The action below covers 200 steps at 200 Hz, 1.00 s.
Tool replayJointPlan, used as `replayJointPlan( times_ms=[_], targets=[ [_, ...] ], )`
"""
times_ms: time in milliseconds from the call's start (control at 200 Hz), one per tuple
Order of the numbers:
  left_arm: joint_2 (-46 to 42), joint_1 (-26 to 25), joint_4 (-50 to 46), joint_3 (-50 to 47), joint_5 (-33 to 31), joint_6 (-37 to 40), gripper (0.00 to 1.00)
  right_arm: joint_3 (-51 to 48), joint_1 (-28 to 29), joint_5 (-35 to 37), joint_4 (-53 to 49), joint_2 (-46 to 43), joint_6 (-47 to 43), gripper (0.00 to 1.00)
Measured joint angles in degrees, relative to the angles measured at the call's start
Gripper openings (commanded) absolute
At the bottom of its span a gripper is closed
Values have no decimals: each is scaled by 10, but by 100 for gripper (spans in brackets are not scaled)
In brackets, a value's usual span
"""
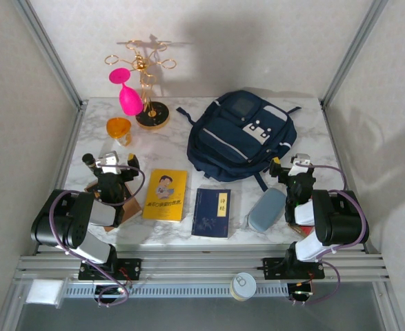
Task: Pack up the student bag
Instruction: Rotate the student bag at the top-center of the table.
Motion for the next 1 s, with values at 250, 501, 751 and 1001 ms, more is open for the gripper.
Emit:
replayJointPlan(
  times_ms=[250,501,751,1001],
  targets=[
    [-19,0,-16,0,17,2,99,0,0,1,0,0,0,99],
    [-189,0,-134,7,26,-1,99,21,0,24,-110,-105,19,99],
    [-386,0,-333,39,3,-91,99,137,0,62,-354,-181,99,99],
    [-575,0,-454,21,-79,-265,99,196,-7,12,-560,-198,250,99]
  ],
)
